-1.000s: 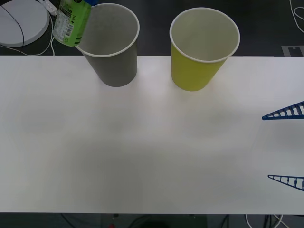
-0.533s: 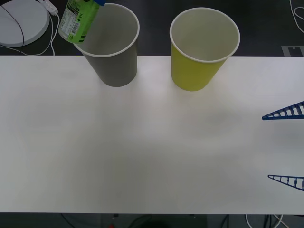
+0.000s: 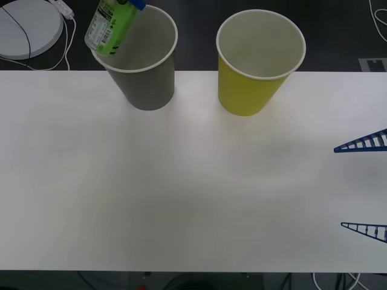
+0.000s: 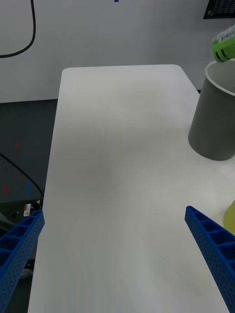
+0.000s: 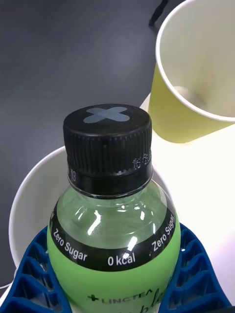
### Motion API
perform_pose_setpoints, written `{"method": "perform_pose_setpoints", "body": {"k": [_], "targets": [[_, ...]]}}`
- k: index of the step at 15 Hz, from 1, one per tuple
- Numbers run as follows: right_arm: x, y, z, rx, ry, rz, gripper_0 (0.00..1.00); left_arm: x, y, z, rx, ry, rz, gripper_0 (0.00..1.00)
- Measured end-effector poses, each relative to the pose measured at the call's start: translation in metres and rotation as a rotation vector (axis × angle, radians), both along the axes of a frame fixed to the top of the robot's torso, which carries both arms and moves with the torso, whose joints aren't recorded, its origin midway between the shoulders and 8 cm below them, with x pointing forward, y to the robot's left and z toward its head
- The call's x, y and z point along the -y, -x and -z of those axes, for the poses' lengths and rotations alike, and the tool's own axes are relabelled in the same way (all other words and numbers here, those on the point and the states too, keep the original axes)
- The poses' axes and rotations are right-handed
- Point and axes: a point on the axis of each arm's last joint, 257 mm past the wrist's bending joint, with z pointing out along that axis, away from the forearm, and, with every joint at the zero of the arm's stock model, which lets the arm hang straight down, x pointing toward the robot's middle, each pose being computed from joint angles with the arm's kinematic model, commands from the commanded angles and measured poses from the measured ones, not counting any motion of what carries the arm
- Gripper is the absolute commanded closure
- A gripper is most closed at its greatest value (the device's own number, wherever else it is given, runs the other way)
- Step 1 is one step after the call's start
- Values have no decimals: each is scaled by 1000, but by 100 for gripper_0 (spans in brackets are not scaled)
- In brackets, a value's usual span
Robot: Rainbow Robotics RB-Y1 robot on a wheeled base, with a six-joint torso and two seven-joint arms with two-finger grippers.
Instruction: Put the can into the green bin and the plastic bottle into the gray bin
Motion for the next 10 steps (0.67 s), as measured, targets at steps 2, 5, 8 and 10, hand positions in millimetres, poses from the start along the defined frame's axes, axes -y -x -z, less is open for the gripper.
{"method": "perform_pose_setpoints", "body": {"k": [2,5,8,10], "targets": [[0,0,0,0,0,0,0,2,-1,1,5,-9,1,100],[0,0,0,0,0,0,0,1,-3,2,11,-21,0,100],[0,0,0,0,0,0,0,-1,-4,2,17,-31,-2,100],[0,0,0,0,0,0,0,-3,-5,1,21,-35,-7,100]]}}
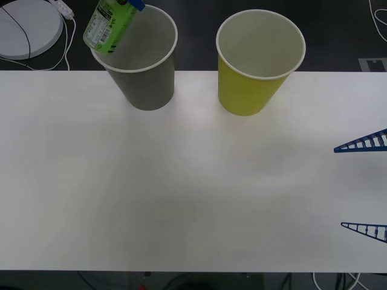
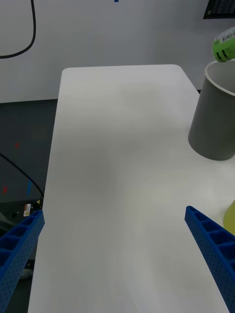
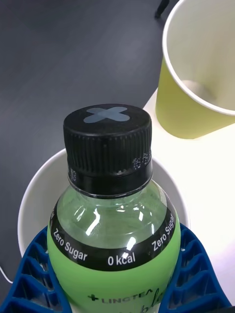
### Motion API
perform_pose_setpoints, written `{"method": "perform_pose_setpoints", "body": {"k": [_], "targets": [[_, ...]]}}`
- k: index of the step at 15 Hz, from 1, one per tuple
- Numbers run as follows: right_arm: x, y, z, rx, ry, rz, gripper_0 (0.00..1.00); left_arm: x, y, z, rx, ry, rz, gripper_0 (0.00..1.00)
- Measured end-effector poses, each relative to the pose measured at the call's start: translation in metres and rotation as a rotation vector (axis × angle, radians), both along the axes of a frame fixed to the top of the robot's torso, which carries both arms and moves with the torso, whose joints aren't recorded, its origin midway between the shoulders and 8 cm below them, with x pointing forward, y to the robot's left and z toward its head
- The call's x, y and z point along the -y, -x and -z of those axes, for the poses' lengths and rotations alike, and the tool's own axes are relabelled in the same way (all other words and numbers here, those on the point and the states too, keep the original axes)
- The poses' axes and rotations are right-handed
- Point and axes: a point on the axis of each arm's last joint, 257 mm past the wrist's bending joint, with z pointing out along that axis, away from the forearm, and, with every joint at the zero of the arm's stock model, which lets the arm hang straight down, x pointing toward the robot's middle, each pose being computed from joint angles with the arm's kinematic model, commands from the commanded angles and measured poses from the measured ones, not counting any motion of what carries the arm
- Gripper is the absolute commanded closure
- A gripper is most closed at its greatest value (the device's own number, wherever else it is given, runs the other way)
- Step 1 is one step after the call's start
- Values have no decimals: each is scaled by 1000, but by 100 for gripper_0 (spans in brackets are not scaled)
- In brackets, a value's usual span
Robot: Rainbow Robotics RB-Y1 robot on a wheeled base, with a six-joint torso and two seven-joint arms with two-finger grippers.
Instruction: Put the can into the green bin and the plastic bottle into the gray bin
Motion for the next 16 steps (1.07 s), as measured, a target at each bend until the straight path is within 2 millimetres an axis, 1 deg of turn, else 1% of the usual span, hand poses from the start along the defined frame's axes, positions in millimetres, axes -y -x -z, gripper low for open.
{"method": "perform_pose_setpoints", "body": {"k": [1,2,3,4,16], "targets": [[0,0,0,0,0,0,0,-1,-1,0,2,-1,-3,99],[0,0,0,0,0,0,0,-2,-1,-1,3,-1,-5,89],[0,0,0,0,0,0,0,-2,-1,-1,5,0,-7,24],[0,0,0,0,0,0,0,-2,-2,-2,9,3,-8,0],[0,0,0,0,0,0,0,-2,-3,-5,13,18,-16,0]]}}
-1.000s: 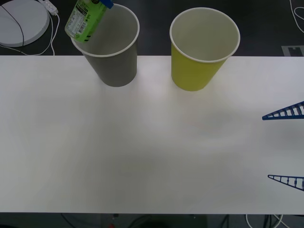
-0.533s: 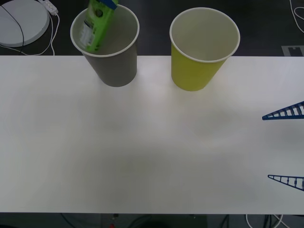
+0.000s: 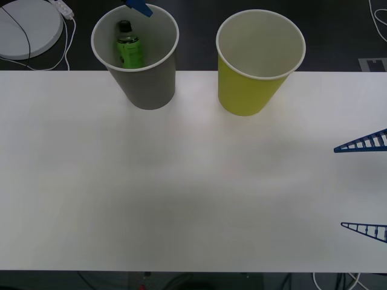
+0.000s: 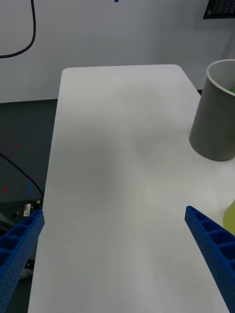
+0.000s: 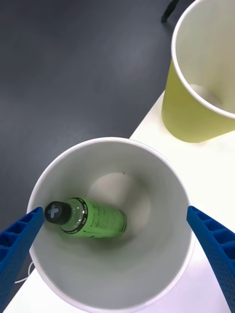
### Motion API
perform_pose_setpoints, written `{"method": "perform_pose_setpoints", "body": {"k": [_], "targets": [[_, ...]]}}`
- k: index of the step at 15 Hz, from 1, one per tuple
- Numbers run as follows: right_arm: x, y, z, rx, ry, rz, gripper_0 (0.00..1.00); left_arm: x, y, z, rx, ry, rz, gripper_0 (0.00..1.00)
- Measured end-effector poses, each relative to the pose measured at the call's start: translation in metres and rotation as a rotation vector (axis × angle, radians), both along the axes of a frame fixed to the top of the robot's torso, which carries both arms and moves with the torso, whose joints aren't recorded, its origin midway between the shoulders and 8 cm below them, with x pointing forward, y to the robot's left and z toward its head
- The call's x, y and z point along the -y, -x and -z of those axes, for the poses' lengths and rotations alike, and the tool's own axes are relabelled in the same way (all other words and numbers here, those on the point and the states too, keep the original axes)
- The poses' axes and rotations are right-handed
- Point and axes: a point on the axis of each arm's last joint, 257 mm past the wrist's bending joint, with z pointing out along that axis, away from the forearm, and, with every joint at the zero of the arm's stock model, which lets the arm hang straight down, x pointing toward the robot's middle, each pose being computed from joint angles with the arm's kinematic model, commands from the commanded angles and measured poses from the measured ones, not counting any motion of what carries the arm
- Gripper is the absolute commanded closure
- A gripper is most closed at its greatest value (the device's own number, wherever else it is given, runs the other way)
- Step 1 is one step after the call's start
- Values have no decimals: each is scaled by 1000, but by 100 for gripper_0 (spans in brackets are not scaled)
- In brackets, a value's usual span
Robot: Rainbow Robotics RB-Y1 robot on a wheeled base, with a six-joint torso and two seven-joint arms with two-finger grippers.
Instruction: Put the can into the green bin and the plastic bottle into the gray bin
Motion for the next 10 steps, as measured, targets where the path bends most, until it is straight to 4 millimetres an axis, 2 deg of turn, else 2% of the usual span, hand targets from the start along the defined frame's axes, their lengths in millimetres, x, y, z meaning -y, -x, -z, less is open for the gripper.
{"method": "perform_pose_setpoints", "body": {"k": [5,10], "targets": [[0,0,0,0,0,0,0,-2,5,5,12,-7,8,0],[0,0,0,0,0,0,0,-7,24,16,46,7,-23,0]]}}
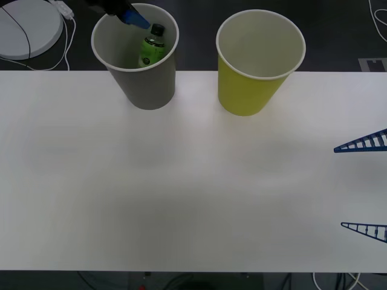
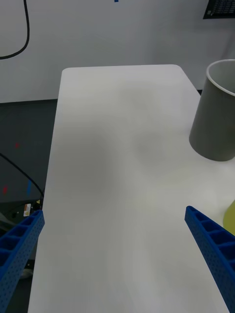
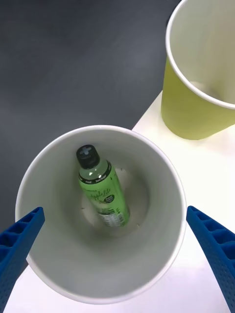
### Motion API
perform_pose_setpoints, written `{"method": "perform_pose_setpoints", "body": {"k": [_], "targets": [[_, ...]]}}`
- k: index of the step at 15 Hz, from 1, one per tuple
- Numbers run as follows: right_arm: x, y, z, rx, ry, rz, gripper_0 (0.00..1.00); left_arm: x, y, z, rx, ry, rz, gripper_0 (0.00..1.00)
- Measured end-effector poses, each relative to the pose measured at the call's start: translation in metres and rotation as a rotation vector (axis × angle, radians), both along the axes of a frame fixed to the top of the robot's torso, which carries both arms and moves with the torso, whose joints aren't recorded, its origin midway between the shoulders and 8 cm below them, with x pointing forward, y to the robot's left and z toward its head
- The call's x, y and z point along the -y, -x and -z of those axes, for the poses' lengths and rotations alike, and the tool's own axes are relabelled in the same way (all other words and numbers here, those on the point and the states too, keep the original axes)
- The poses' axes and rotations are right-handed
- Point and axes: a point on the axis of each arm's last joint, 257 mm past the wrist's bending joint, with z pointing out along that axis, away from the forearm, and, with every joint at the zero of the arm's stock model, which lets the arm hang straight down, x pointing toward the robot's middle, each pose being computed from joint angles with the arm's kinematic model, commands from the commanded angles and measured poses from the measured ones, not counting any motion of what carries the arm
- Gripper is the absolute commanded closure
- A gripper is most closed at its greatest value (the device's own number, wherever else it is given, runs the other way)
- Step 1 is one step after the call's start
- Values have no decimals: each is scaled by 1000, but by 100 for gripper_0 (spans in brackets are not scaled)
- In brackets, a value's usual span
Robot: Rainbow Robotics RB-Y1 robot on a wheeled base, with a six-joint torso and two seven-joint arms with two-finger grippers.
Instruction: Put the can into the green bin and the plastic bottle into the gray bin
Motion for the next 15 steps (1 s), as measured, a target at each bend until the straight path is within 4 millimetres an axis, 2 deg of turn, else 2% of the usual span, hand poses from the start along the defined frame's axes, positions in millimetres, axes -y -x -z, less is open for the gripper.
{"method": "perform_pose_setpoints", "body": {"k": [10,15], "targets": [[0,0,0,0,0,0,0,-24,44,35,58,22,66,0],[0,0,0,0,0,0,0,-25,69,52,80,80,89,0]]}}
